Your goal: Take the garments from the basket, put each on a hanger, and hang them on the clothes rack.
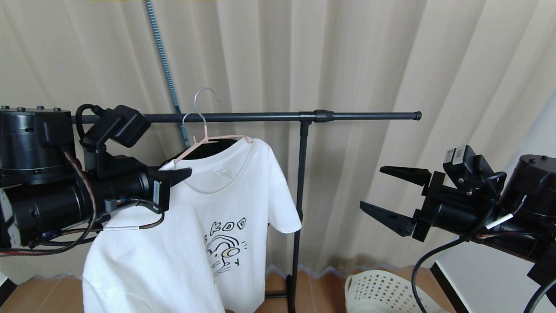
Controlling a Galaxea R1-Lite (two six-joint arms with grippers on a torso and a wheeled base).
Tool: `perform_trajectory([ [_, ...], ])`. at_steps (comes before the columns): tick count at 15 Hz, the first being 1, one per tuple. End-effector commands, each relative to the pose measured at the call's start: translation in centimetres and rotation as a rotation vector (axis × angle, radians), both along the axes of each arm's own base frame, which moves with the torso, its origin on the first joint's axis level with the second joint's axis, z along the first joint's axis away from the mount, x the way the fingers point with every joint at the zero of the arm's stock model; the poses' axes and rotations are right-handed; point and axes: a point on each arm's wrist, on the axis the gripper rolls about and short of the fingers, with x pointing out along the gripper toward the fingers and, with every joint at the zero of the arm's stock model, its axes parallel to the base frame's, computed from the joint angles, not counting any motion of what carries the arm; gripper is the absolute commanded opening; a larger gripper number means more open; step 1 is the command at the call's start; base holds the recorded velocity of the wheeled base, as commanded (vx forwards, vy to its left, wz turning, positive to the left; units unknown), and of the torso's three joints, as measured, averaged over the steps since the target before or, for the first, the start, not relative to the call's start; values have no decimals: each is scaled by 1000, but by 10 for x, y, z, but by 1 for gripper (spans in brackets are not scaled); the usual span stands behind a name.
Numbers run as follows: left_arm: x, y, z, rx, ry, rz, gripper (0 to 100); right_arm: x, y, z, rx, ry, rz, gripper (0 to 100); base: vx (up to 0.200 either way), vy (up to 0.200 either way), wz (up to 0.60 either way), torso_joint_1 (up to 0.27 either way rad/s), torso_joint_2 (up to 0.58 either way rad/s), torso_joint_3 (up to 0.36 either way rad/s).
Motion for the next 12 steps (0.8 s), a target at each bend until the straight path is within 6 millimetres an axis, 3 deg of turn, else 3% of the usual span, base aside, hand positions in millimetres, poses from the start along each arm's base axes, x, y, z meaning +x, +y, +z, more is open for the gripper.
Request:
perform_trajectory([
  [1,14,-4,-8,14,31,20,0,0,0,0,0,0,-1,100,0,0,0,0,0,0],
  [12,76,-38,-22,-92,90,66,0,0,0,0,0,-1,-1,100,0,0,0,0,0,0],
])
